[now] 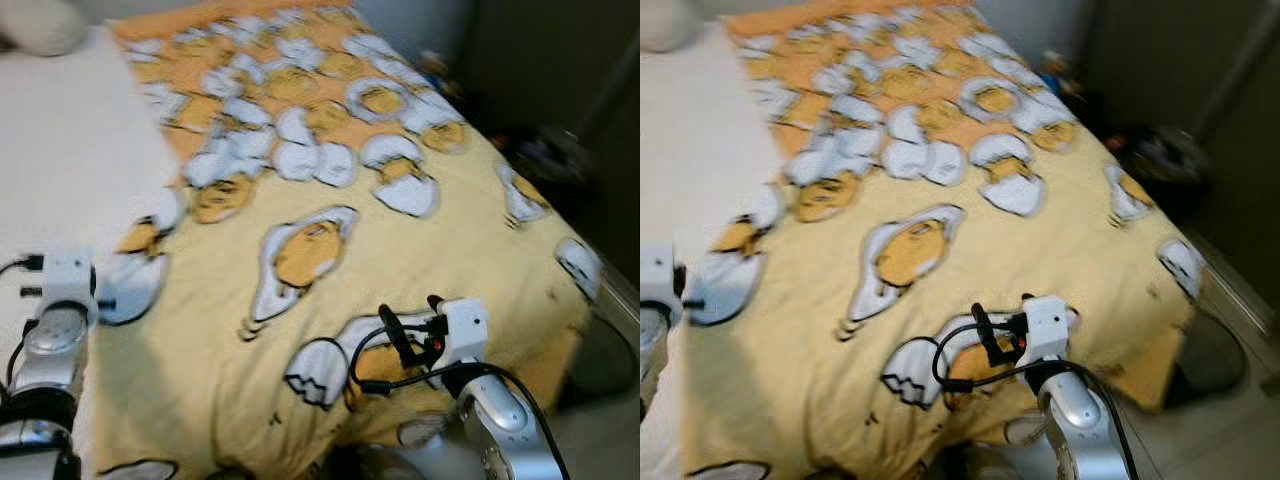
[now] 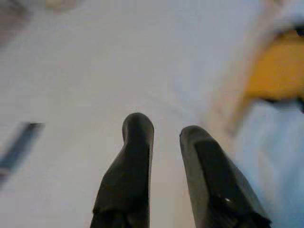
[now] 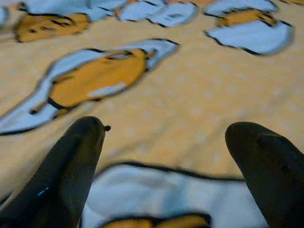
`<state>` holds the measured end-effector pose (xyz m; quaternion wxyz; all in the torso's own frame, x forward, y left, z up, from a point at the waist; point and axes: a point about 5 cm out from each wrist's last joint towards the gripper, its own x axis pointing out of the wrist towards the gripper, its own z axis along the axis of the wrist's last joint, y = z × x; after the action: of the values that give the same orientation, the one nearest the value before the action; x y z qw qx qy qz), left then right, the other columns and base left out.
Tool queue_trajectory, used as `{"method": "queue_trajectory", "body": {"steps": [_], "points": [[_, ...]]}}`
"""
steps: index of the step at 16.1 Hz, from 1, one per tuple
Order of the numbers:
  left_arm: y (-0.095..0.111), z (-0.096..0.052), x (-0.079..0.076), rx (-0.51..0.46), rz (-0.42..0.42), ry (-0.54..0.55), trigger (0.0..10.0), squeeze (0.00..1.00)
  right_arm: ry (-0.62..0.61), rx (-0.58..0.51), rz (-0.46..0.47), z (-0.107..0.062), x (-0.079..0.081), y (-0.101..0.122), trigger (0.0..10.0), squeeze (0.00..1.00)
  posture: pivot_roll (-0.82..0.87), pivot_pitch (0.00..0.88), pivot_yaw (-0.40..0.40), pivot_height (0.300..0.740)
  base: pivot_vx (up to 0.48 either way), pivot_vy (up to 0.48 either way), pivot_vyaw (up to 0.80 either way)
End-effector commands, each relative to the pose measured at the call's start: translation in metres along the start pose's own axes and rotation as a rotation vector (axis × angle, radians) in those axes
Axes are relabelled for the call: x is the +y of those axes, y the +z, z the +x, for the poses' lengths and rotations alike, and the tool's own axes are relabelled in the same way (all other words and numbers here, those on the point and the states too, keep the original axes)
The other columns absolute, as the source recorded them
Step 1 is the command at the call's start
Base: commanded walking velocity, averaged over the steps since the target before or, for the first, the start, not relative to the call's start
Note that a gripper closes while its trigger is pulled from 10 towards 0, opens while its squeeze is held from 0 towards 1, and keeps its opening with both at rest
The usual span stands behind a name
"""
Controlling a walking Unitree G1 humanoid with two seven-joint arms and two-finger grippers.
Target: Clean up the room
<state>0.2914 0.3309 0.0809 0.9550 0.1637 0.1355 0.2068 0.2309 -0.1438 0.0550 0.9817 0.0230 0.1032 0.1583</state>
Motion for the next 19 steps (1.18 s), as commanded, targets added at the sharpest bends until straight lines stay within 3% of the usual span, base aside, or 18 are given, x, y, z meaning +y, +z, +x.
{"method": "queue_trajectory", "body": {"steps": [1, 5, 6, 8, 9, 12, 14, 19], "points": [[0.008, -0.001, -0.001, -0.022, 0.010, 0.038, 10.0, 1.00, 0.005, -0.016, 0.005, 0.003, -0.001, 0.002, 10.0, 1.00, 0.00, 0.011, -0.018, 0.740, 0.000, 0.000, 0.00], [0.031, -0.010, 0.004, -0.147, 0.104, 0.120, 10.0, 1.00, 0.006, -0.042, 0.004, 0.009, -0.004, 0.004, 10.0, 1.00, 0.04, 0.000, -0.036, 0.740, 0.000, 0.000, 0.00], [0.044, -0.015, -0.005, -0.219, 0.049, 0.081, 10.0, 1.00, -0.016, -0.067, 0.002, 0.012, -0.007, 0.008, 10.0, 1.00, 0.05, 0.000, -0.044, 0.740, 0.000, 0.000, 0.00], [0.071, -0.035, -0.044, -0.357, -0.181, -0.131, 10.0, 1.00, -0.098, -0.149, -0.020, 0.015, -0.014, 0.020, 10.0, 1.00, 0.06, 0.000, -0.054, 0.740, 0.000, 0.000, 0.00], [0.072, -0.046, -0.065, -0.365, -0.230, -0.235, 10.0, 1.00, -0.130, -0.196, -0.020, 0.015, -0.014, 0.028, 10.0, 1.00, 0.06, 0.000, -0.055, 0.740, 0.000, 0.000, 0.00], [0.067, -0.067, -0.097, -0.341, -0.298, -0.377, 10.0, 1.00, -0.157, -0.269, 0.021, 0.018, -0.015, 0.038, 10.0, 1.00, 0.06, 0.000, -0.059, 0.740, 0.000, 0.000, 0.00], [0.070, -0.086, -0.118, -0.339, -0.351, -0.489, 10.0, 1.00, -0.181, -0.333, -0.018, 0.022, -0.020, 0.052, 10.0, 1.00, 0.06, 0.000, -0.063, 0.740, 0.000, 0.000, 0.00], [0.070, -0.078, -0.115, -0.324, -0.342, -0.480, 10.0, 1.00, -0.214, -0.303, 0.020, 0.024, -0.027, 0.045, 10.0, 1.00, 0.06, 0.000, -0.074, 0.740, 0.000, 0.000, 0.00]]}}
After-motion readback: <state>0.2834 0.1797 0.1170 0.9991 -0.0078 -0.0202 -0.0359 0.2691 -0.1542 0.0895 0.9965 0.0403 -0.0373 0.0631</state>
